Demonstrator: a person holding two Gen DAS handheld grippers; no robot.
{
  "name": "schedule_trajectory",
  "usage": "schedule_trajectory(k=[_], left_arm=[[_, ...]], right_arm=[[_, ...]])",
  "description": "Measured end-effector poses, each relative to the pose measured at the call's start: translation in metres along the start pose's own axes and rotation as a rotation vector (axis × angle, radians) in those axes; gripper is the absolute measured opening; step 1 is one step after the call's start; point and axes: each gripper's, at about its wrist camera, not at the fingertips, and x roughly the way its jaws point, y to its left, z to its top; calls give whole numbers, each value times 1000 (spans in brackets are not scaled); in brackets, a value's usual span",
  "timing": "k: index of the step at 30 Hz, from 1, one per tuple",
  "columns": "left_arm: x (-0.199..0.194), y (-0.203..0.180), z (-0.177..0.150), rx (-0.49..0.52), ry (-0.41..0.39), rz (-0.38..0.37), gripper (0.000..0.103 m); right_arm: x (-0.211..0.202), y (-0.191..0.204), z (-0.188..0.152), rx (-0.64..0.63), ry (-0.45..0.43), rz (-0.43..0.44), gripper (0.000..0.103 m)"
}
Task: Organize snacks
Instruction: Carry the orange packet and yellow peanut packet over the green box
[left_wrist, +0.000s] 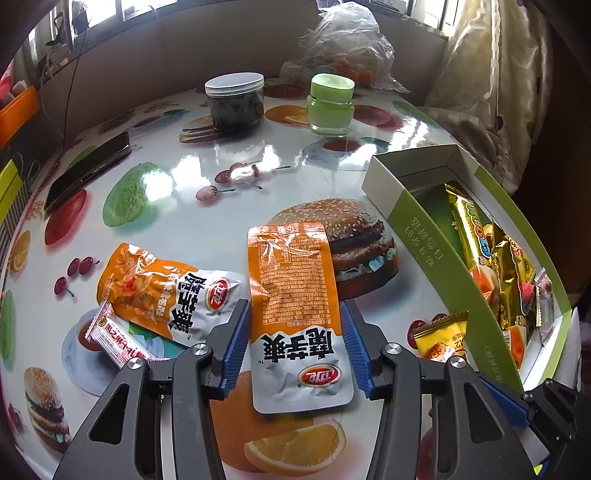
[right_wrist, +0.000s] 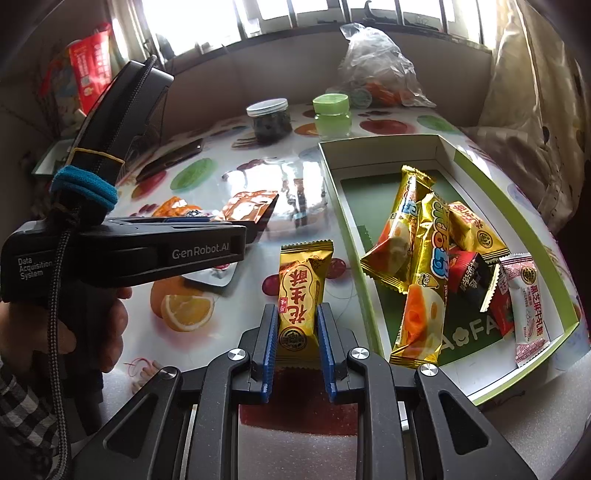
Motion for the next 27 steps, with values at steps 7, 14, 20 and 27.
schedule_trajectory(k=[7,14,20,27], left_arm=[[-5,5,-3,-23,-7,-4,49],[-16,7,-6,-35,-24,-15,49],[-31,10,-7,-42,-49,-18,49],[-46,14,-6,-50,-77,-21,49]], right_arm=[[0,-1,0,1,-1,0,20],[-1,-1,1,-2,-4,0,20],[-8,6,3,-21,-25,3,20],[-18,12,5,-39,-48,3,20]])
